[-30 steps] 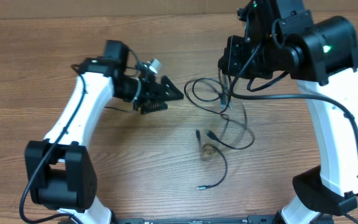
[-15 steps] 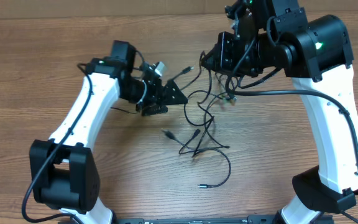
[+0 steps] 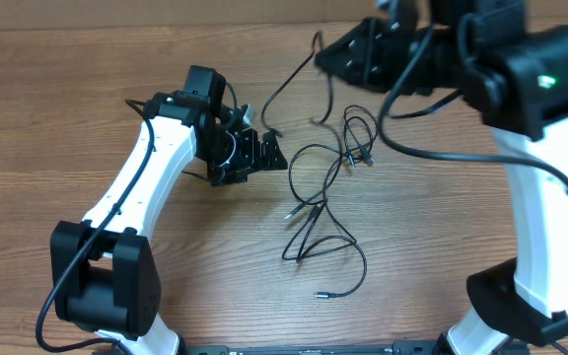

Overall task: Untangle cables
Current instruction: 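Reach the left gripper to a loose cable strand and grasp it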

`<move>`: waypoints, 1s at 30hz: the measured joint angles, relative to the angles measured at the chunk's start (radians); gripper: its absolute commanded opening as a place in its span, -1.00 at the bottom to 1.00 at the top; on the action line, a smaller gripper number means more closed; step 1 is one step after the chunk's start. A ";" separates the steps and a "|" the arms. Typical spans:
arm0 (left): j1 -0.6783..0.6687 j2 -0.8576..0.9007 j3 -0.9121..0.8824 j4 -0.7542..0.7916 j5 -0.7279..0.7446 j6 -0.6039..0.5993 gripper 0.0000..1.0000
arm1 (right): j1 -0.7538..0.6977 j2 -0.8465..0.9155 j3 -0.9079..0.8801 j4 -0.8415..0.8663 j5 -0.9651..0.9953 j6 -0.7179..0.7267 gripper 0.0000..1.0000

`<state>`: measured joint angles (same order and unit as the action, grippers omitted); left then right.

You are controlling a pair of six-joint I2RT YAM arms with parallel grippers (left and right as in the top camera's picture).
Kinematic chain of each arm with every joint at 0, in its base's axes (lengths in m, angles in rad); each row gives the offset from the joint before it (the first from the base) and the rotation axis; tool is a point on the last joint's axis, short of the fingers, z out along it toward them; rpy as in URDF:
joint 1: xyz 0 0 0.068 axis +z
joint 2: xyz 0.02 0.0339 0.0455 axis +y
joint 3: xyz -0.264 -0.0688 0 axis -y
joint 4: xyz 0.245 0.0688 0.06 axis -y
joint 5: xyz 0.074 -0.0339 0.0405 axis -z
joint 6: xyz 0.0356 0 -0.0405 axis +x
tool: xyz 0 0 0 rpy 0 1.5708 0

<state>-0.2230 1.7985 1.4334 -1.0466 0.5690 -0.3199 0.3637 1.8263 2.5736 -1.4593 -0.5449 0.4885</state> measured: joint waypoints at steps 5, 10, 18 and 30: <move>0.000 0.000 0.000 -0.005 -0.032 -0.015 1.00 | -0.048 -0.002 0.165 0.109 0.015 0.008 -0.93; 0.000 0.000 0.000 0.000 0.026 0.012 0.96 | -0.074 -0.019 0.219 0.209 0.037 0.009 -0.93; 0.014 0.000 0.000 0.068 0.472 0.219 0.84 | -0.081 -0.023 0.183 0.214 0.149 0.009 -0.92; 0.030 -0.015 0.008 0.235 0.744 0.261 0.68 | -0.081 -0.009 -0.024 0.357 0.225 0.225 -0.93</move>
<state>-0.1928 1.7832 1.4418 -0.8112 1.3128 -0.0593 0.2829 1.8172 2.5496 -1.1023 -0.3199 0.7139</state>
